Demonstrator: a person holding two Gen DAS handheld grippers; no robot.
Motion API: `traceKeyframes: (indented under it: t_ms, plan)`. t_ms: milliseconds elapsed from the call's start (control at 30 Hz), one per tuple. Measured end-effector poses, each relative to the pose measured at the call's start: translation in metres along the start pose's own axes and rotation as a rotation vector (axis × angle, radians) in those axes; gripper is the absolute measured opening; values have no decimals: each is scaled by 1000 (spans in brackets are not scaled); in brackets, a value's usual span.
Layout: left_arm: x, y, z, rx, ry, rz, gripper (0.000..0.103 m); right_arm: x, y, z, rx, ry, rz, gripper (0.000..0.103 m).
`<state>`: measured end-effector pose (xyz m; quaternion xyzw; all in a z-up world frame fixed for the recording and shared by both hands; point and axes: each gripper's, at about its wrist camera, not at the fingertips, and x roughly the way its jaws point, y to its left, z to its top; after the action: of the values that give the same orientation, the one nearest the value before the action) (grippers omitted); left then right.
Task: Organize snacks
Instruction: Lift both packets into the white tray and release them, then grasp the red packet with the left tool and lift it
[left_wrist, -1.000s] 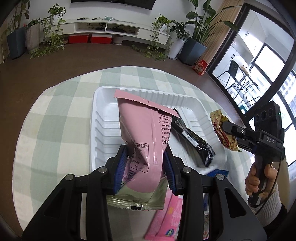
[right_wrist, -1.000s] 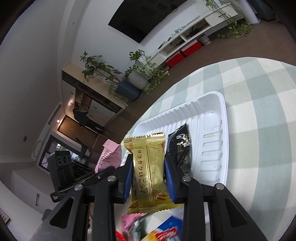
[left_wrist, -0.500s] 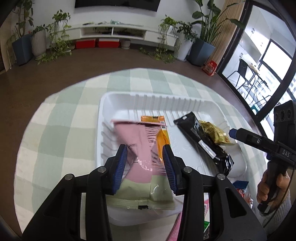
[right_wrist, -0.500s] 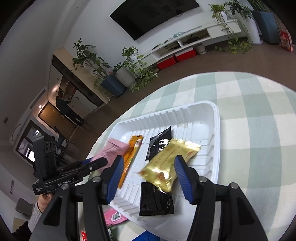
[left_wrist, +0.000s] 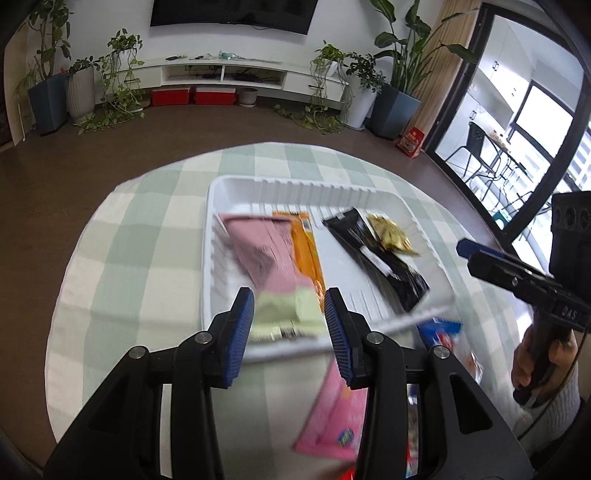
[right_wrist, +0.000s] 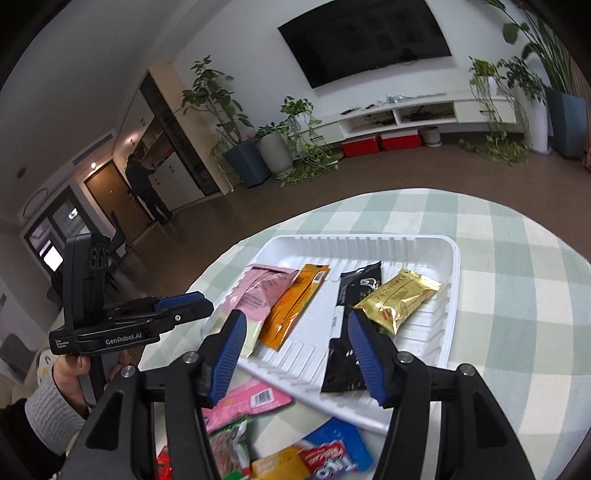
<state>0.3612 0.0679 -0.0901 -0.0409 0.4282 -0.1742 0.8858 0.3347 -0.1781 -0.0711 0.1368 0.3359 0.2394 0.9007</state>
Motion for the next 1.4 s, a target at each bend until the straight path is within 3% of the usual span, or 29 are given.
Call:
traceKeyframes:
  t_ms: [200,600,833,1400]
  plan:
    - [-35,-19,-48,13,28,-56,38,-33,24,-30,-63,13,-4,64]
    - [-74,-58,-126,74,97,-90,38,-80,54,-117,-33,56,42,72]
    - [-74,-67,-141,104,120,-68,38,-82,58,-142,-53,85,-25,73]
    - [-58,-70,-148,130,161,-46,38,-46,77,-167,12,208,130,74]
